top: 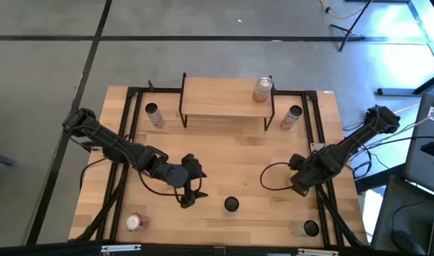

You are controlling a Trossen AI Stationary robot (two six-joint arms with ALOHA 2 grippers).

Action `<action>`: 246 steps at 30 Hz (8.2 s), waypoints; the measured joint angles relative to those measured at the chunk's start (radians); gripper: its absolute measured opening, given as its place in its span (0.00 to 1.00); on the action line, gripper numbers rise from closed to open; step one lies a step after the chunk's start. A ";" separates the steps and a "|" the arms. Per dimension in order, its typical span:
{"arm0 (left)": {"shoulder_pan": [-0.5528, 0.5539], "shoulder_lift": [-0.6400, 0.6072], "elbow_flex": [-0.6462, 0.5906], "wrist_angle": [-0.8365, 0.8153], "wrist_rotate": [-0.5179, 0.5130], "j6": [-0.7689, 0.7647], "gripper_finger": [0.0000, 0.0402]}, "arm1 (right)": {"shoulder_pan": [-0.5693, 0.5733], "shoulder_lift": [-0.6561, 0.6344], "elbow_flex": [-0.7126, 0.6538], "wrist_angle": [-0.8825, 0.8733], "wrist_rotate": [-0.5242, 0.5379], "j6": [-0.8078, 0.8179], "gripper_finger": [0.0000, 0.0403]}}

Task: Place canned beverage on shelf
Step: Put the orange white soda can aligned with the other orange white soda can on the shelf, then put the left white pink soda can on the shelf

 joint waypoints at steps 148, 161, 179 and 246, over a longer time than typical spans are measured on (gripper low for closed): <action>0.362 -0.268 0.000 -0.251 0.228 0.252 0.85 | -0.594 0.092 -0.412 1.424 0.181 -1.003 0.84; 0.362 -0.276 0.000 -0.250 0.261 0.201 0.85 | -0.576 0.131 -0.322 1.327 0.236 -1.019 0.63; 0.362 -0.333 0.000 -0.232 0.292 0.213 0.85 | -0.872 -0.088 0.157 0.742 -0.030 -1.270 0.63; 0.347 -0.308 0.000 -0.184 0.092 -0.036 0.85 | -1.275 -0.066 0.493 0.429 -0.523 -1.415 0.95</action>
